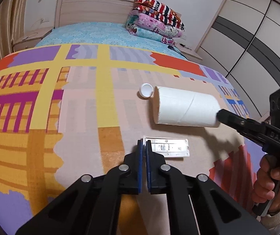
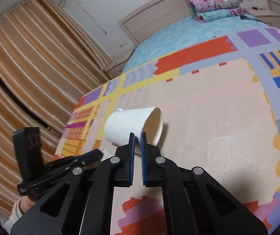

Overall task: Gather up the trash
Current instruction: 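Grasp the white label card with the left tool while the right tool grasps the white paper cup rim, then carry the card and cup down into the trash bag and open both tools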

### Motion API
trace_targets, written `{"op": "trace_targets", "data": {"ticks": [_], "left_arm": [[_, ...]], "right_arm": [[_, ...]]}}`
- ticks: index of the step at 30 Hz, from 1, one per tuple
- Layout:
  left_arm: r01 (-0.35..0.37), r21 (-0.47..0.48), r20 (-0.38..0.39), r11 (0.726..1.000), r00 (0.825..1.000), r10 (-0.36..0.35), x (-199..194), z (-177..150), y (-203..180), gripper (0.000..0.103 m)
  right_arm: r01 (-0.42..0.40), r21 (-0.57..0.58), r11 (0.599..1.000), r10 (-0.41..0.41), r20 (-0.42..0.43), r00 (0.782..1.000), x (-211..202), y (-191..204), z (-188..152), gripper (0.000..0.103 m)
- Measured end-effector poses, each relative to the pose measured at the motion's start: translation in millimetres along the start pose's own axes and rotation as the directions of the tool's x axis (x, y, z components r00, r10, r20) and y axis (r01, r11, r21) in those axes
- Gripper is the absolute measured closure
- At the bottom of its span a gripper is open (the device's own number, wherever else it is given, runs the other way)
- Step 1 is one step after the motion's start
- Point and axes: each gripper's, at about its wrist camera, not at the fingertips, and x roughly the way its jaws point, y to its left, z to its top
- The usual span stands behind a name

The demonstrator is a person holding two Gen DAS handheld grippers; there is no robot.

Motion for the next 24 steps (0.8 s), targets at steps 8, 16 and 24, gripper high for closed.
{"op": "trace_targets", "data": {"ticks": [8, 16, 24], "left_arm": [[0.002, 0.021, 0.033, 1.000, 0.999, -0.003, -21, -7, 7, 0.100], [-0.051, 0.113, 0.071, 0.992, 0.997, 0.043, -48, -18, -3, 0.100], [-0.098, 0.210, 0.114, 0.973, 0.991, 0.075, -75, -31, -21, 0.100]], "right_arm": [[0.066, -0.136, 0.989, -0.062, 0.034, 0.997, -29, 37, -4, 0.101], [0.196, -0.295, 0.935, -0.192, 0.043, 0.981, -49, 77, -14, 0.101], [0.227, -0.338, 0.914, -0.220, 0.060, 0.974, -74, 96, -24, 0.101]]}}
